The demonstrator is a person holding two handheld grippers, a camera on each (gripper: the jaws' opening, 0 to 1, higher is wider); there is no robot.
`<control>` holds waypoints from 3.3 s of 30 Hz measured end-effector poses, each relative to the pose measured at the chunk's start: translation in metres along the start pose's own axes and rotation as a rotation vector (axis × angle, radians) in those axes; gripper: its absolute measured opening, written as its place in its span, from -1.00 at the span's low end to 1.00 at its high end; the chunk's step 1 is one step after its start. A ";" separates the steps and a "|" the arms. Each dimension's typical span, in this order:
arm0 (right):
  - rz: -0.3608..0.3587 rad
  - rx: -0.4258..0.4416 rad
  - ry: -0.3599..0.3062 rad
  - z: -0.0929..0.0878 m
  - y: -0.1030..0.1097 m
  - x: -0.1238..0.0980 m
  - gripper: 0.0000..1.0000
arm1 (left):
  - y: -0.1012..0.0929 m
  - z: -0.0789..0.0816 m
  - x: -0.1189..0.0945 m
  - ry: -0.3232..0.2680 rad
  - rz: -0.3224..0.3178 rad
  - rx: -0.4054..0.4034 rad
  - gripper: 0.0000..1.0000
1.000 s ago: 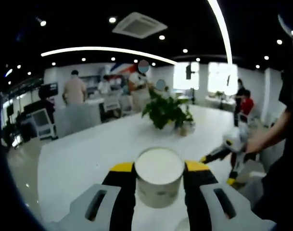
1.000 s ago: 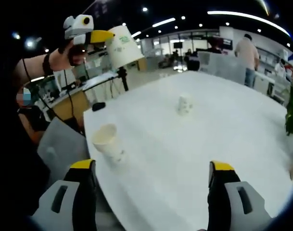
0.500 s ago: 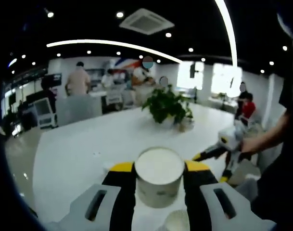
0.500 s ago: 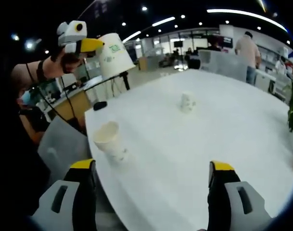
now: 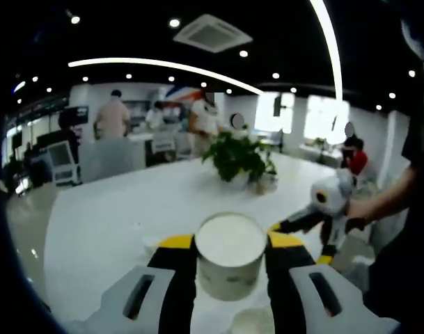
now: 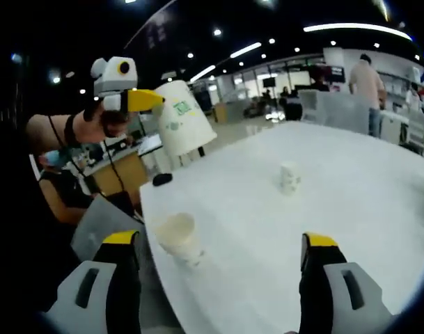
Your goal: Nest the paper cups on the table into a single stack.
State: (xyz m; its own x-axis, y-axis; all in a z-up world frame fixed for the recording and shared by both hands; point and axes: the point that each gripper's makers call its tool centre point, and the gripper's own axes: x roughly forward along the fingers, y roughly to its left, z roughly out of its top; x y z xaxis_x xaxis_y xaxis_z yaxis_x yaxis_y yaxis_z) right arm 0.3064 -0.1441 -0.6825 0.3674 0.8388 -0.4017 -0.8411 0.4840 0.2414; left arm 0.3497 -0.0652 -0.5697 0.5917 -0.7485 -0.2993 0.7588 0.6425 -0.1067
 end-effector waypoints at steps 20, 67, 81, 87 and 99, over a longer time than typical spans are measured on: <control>0.214 -0.019 -0.126 0.046 0.068 0.030 0.75 | -0.011 -0.006 0.004 0.023 -0.022 -0.002 -0.26; 0.390 0.243 -0.427 0.105 0.052 -0.030 -0.28 | -0.037 -0.016 -0.016 -0.035 -0.098 -0.044 -0.26; 0.478 0.361 -0.506 0.116 0.044 -0.047 -0.84 | -0.053 -0.010 -0.017 -0.072 -0.123 -0.011 -0.27; 0.533 0.414 -0.517 0.119 0.049 -0.049 -0.95 | -0.055 -0.011 -0.019 -0.074 -0.128 -0.004 -0.26; 0.603 0.450 -0.478 0.120 0.060 -0.050 -1.00 | -0.058 -0.019 -0.022 -0.054 -0.124 0.016 -0.25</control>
State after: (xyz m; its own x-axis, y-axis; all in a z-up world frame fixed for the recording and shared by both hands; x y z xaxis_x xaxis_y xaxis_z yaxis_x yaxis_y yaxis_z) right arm 0.2849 -0.1267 -0.5423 0.1231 0.9482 0.2928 -0.7460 -0.1062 0.6574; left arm 0.2870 -0.0828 -0.5753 0.5068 -0.8300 -0.2330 0.8309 0.5423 -0.1245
